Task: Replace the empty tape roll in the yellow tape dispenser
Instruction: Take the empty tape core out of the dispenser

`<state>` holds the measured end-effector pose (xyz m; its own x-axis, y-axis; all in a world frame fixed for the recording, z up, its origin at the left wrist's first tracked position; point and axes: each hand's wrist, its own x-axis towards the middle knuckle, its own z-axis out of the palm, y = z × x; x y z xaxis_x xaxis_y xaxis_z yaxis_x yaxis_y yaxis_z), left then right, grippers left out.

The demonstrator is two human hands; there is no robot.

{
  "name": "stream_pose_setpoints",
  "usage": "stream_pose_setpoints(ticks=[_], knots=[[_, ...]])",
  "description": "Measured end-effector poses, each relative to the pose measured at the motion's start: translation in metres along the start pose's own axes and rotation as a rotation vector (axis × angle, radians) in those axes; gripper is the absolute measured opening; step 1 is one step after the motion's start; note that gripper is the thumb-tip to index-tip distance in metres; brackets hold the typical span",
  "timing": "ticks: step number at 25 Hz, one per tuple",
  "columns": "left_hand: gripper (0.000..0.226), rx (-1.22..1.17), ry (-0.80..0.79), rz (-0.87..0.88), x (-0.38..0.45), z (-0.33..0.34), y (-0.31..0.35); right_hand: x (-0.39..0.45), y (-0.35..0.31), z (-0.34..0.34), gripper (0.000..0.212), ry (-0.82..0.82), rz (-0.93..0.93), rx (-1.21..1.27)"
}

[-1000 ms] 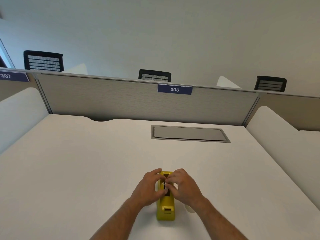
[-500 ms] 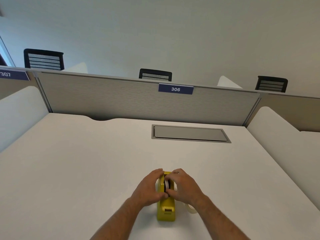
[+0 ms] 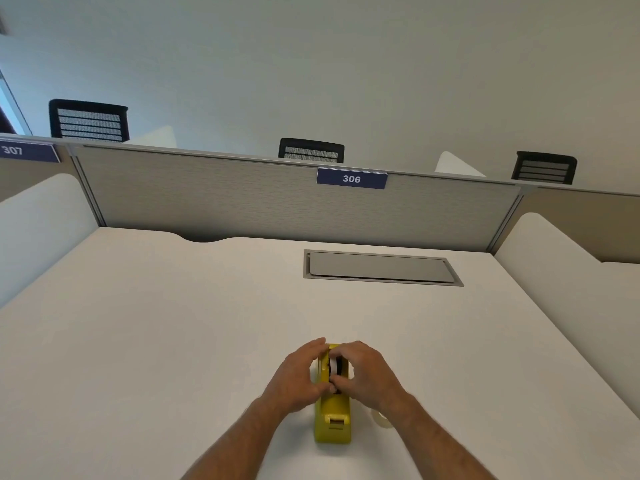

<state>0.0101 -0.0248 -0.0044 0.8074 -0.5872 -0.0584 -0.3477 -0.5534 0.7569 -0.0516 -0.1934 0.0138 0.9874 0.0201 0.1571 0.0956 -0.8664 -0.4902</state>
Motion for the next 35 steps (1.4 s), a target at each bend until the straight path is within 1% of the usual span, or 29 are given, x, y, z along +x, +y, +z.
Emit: stream_pose_setpoints(ticks=[4,8,10,13,16,18,20,23,27,29,31,35], knots=[[0.073,-0.001,0.030,0.002,-0.002,0.000,0.006,-0.001,-0.001,-0.001,0.041,0.031,0.011,0.057],[0.059,0.031,0.149,0.053,-0.006,0.003,0.015,0.001,-0.003,-0.007,0.042,0.062,0.044,0.136],[0.057,0.019,0.185,0.054,-0.006,0.003,0.021,0.002,-0.005,-0.011,0.041,0.082,0.073,0.173],[0.053,-0.084,0.194,0.053,-0.008,0.001,0.026,0.001,-0.007,-0.017,0.041,0.134,0.096,0.297],[0.047,-0.200,0.211,0.045,-0.009,-0.001,0.029,-0.001,-0.008,-0.019,0.044,0.209,0.166,0.438],[0.045,-0.276,0.246,0.035,-0.011,-0.003,0.032,-0.003,-0.007,-0.019,0.040,0.255,0.193,0.541],[0.045,-0.341,0.258,0.014,-0.013,-0.005,0.036,-0.007,-0.009,-0.020,0.033,0.280,0.172,0.573],[0.043,-0.446,0.217,-0.008,-0.015,-0.007,0.040,-0.012,-0.009,-0.021,0.032,0.296,0.134,0.533],[0.041,-0.610,0.098,-0.052,-0.019,-0.011,0.046,-0.013,-0.006,-0.024,0.029,0.310,0.200,0.612],[0.038,-0.698,0.028,-0.054,-0.021,-0.014,0.049,-0.014,-0.006,-0.027,0.031,0.273,0.249,0.680],[0.035,-0.749,-0.022,-0.060,-0.022,-0.015,0.051,-0.015,-0.005,-0.029,0.034,0.199,0.283,0.770],[0.034,-0.767,-0.029,-0.070,-0.023,-0.011,0.053,-0.015,-0.005,-0.032,0.028,0.130,0.303,0.835]])
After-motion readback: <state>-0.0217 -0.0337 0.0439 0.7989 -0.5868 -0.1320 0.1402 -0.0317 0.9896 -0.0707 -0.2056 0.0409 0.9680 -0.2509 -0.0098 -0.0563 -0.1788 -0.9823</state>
